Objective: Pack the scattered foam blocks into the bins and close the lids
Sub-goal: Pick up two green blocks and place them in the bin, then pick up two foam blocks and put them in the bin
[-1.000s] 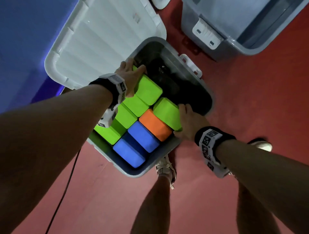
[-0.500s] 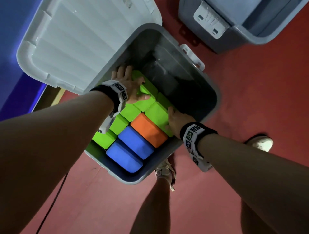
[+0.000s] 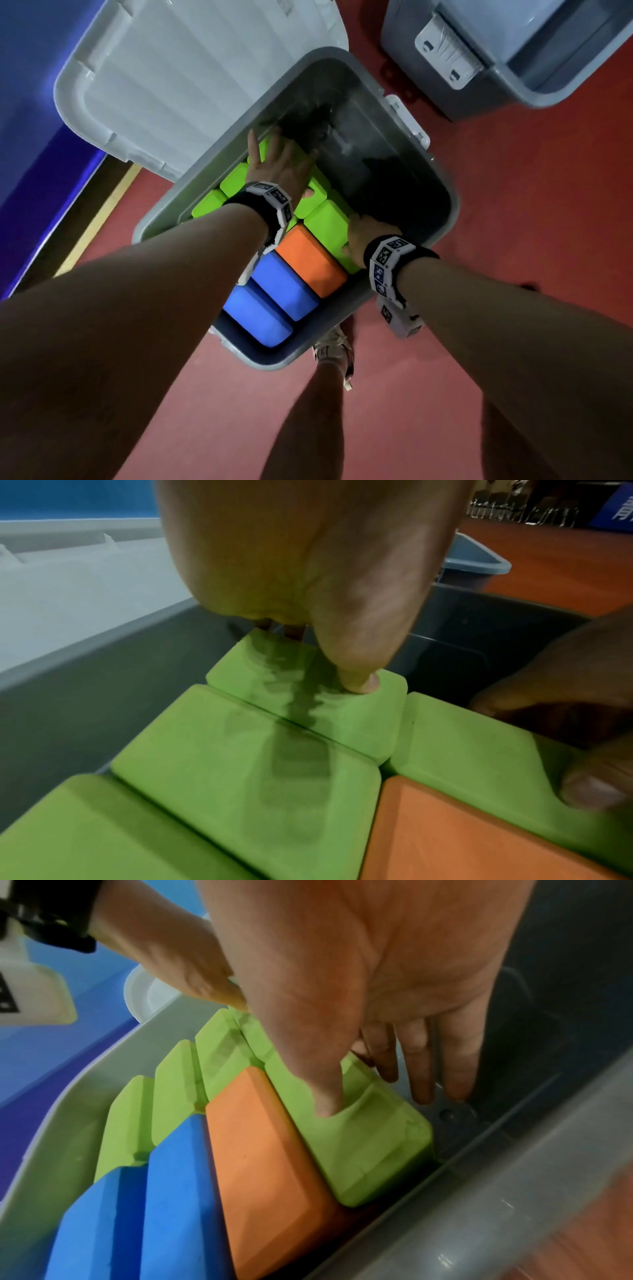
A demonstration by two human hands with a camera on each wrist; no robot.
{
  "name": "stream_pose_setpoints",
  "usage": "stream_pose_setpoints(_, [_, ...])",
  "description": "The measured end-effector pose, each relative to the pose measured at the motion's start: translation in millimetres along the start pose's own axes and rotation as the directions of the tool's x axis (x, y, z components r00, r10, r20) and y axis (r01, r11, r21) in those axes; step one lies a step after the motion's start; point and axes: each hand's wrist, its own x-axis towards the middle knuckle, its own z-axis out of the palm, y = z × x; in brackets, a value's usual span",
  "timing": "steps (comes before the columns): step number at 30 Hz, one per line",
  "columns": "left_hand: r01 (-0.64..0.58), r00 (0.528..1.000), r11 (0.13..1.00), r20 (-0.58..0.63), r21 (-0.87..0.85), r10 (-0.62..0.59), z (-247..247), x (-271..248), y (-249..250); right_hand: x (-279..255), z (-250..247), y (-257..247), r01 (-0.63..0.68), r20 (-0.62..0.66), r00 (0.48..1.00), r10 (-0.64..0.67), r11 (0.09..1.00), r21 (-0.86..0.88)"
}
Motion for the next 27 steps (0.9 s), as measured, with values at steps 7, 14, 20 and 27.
stream_pose_setpoints(7, [0.036,0.997,0.998,0.075,-0.043,-0.033,-36.3,-23.4,1.9,-22.1,-36.3,28.3,0.000,-0.057,0.998,0.004,0.997,0.077])
stream_pose_setpoints(14, [-0.026,0.993,1.000,0.119,0.014,0.024,-129.3,-3.3,76.5,-58.4,-78.2,111.4,-0.020,0.008,1.000,0.019,0.985,0.170])
stream_pose_setpoints(20, [-0.024,0.986,1.000,0.163,0.013,0.021,-203.8,23.7,205.1,-120.7,-75.3,240.9,-0.131,-0.008,0.990,0.144,0.926,0.353])
stream_pose_setpoints(27, [-0.238,0.957,0.958,0.210,0.157,0.203,-305.9,47.5,438.1,-231.7,-37.2,459.6,-0.272,0.057,0.958,0.282,0.822,0.500])
